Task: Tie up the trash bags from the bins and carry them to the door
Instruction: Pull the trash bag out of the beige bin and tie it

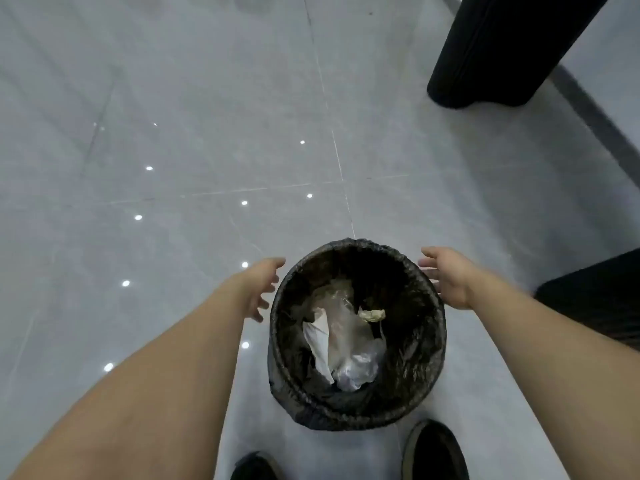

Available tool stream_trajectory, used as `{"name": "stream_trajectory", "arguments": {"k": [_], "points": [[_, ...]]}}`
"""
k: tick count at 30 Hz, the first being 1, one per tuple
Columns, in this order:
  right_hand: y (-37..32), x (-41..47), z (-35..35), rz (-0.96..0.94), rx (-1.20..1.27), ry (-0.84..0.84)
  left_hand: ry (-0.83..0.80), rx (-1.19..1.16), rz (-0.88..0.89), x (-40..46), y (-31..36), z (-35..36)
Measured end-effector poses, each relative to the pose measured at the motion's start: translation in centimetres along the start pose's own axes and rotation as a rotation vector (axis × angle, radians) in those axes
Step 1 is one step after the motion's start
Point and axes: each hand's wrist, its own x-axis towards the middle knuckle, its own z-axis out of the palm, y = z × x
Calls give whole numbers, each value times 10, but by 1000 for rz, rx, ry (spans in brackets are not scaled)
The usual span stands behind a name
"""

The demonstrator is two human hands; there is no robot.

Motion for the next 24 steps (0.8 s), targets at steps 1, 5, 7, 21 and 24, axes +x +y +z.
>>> {"name": "stream_trajectory", "arguments": {"k": [1,5,7,21,24], "points": [[8,-3,1,62,53,0,-8,-42,-52,7,-9,0],[37,-14,4,206,106,-71,-125,-46,-129,14,-34,12],[45,-28,9,199,112,-102,-132,-32,-118,18,-40,15],[73,-46,-2,243,160,-63,-71,-112,-179,-48,-43,16],[70,-60,-4,218,223,-52,-58,-152,-138,-72,-33,9]]}}
